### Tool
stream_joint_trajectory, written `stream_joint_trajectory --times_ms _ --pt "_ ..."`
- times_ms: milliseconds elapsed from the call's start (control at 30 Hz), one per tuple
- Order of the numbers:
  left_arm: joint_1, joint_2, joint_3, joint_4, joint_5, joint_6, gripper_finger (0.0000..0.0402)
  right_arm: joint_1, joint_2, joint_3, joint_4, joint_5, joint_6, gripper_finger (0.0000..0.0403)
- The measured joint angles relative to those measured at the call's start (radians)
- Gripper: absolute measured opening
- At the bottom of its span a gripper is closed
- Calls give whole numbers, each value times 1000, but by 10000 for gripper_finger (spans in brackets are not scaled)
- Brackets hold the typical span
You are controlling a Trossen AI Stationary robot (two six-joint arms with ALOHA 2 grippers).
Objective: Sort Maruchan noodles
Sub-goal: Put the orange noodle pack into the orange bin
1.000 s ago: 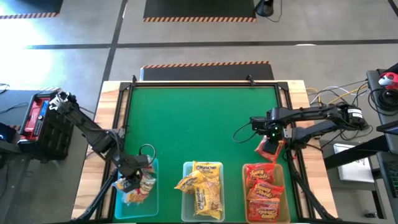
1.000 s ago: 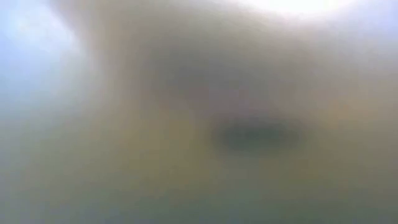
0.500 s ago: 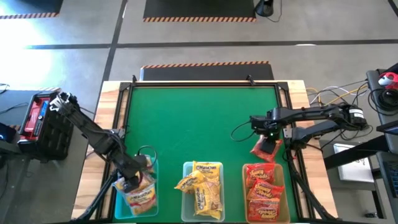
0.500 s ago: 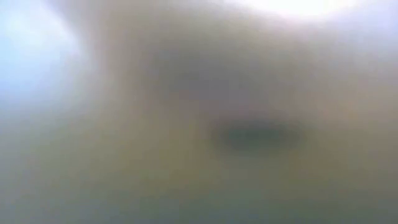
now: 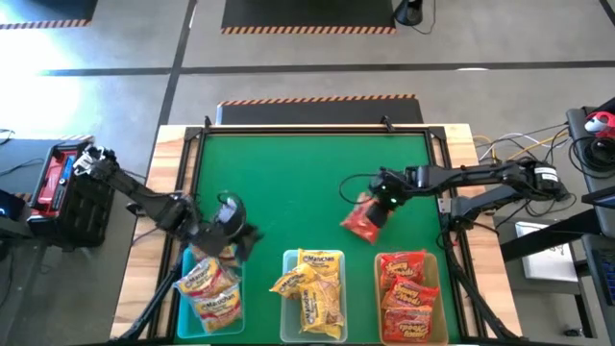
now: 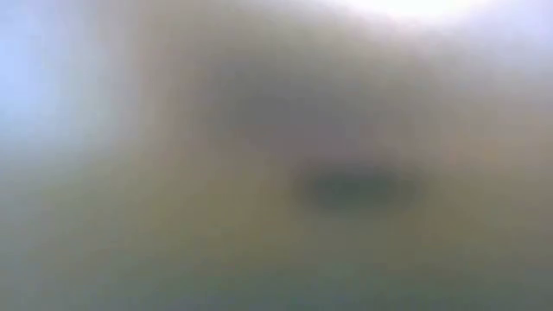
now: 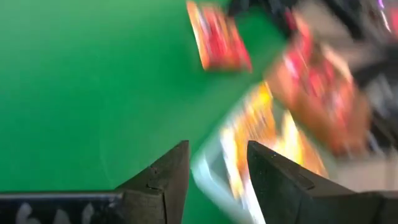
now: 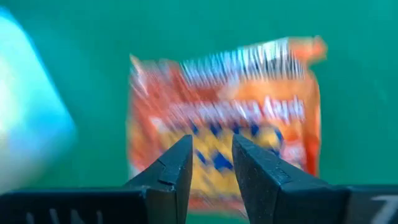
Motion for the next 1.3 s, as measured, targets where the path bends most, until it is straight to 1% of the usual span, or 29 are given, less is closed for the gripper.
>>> stream_joint_trajectory --times_ms 67,100,167,200,233,267,300,333,400,433,467,533,667,800,900,1033,1133,1300 --pt "50 15 0 23 -84 -3 143 0 26 0 176 17 39 97" --pt "79 26 0 35 -109 3 143 0 46 0 262 20 54 94" --pt "142 48 0 58 -118 17 143 -1 94 13 403 6 82 87" --pt "173 64 0 73 -107 20 143 -1 110 31 409 -18 101 83" --pt "202 81 0 93 -89 24 143 -2 117 55 371 -54 109 81" --pt "225 99 0 108 -67 36 143 -2 119 85 298 -86 104 79" --pt "243 119 0 124 -39 51 143 -2 118 115 200 -97 87 78" --pt "258 141 0 153 -11 72 143 0 113 142 91 -83 60 78" --pt "285 188 0 229 46 122 143 6 105 182 -131 12 17 78" --pt "297 213 0 271 72 148 143 7 101 196 -199 67 7 79" --pt "310 242 0 324 96 174 143 7 95 205 -248 106 7 79" --pt "339 301 0 434 146 225 143 5 89 209 -292 122 37 79" --pt "424 424 0 636 298 293 143 7 97 163 -293 118 107 79" --pt "513 533 0 818 474 318 143 7 104 113 -242 119 144 79" --pt "563 603 0 908 573 302 143 7 105 97 -158 111 169 79" --pt "605 683 0 1014 685 255 144 7 106 95 -125 110 172 79" --pt "624 733 0 1053 735 238 147 6 106 95 -122 110 172 79" --pt "665 789 0 1092 745 219 168 6 118 95 -107 109 188 79"
